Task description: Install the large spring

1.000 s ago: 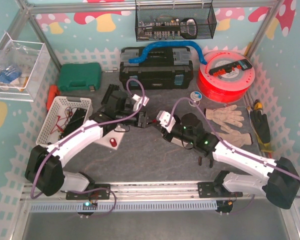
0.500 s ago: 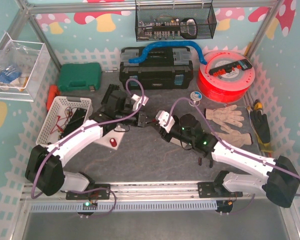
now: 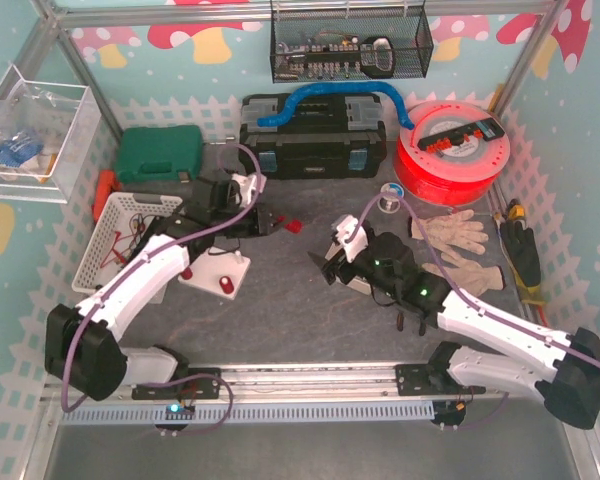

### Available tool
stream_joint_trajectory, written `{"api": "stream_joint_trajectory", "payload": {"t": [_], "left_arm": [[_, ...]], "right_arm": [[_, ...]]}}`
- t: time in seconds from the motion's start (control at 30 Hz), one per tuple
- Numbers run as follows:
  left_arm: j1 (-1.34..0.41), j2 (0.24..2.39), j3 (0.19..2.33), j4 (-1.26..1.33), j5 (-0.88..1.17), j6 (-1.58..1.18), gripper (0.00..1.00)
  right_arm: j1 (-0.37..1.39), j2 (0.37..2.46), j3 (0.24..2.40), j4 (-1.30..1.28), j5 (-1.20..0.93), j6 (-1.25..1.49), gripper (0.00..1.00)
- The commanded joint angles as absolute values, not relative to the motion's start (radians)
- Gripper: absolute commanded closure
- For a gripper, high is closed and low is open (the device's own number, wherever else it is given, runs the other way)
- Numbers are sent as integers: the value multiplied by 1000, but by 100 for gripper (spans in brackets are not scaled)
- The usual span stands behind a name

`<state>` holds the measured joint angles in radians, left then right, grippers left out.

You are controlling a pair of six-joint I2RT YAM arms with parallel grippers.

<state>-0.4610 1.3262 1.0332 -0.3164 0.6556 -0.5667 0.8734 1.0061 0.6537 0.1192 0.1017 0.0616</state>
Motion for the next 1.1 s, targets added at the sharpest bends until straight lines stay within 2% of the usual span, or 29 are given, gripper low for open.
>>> {"api": "stream_joint_trajectory", "payload": {"t": [0.0,0.1,0.37,0.87,1.07], "left_arm": [[-422,1269,1113,-432,464,-521,100],[-395,1259,1138,-509,339,-499,100],[-371,1276,1179,-668,72,-467,100],[-370,1363,1180,-794,-82,-426,100],[-388,1365,1150,-797,-78,-444,100]], "right_arm": [[878,954,638,-5,250,236,1],[874,939,642,-126,353,417,1],[872,977,677,-289,400,577,1],[864,992,679,-332,430,597,1],[861,983,666,-330,434,609,1]]}}
